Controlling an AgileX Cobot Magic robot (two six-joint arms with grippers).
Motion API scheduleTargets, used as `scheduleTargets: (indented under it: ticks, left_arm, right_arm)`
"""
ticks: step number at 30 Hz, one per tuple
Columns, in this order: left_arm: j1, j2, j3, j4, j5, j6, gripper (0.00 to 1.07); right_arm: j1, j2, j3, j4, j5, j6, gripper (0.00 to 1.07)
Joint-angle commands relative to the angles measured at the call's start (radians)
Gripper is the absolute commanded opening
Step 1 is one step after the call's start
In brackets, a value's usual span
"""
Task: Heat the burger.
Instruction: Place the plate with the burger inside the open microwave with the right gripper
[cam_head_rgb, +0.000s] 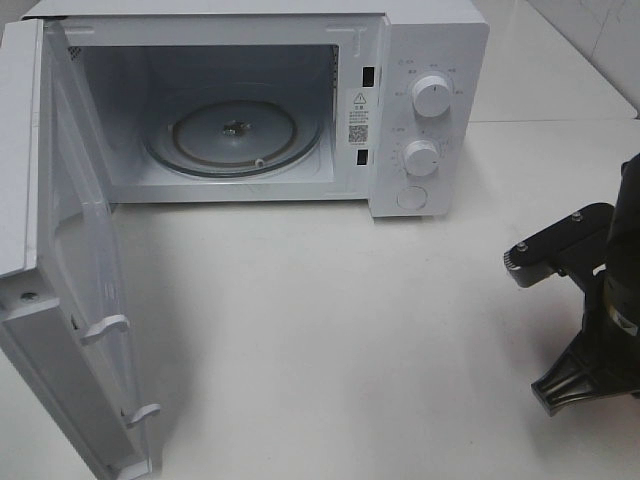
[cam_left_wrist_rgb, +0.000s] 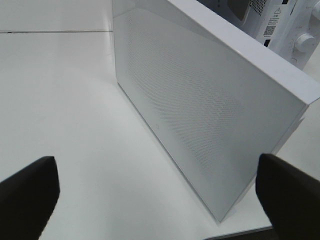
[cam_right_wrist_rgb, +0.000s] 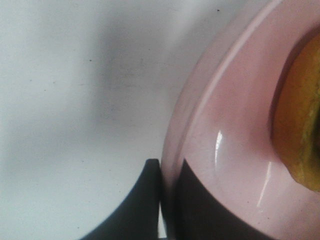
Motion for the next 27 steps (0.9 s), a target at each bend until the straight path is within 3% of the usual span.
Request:
scheduleTargets:
  ticks: [1,14,27]
  left_arm:
    - [-0.004,-0.014,0.002,-0.001,0.003,0.000,1.00]
    - [-0.004,-0.014,0.002,-0.001,0.003,0.000,1.00]
    - [-0.004,-0.014,0.002,-0.001,0.003,0.000,1.00]
  right_arm:
    - [0.041,-0.006,0.002,-0.041,0.050,0.002,0.01]
    - [0.229,-0.006,0.002,-0.041,0.069,0.003,0.02]
    - [0.355,-0.006,0.002,-0.041,0.085,0.008,0.02]
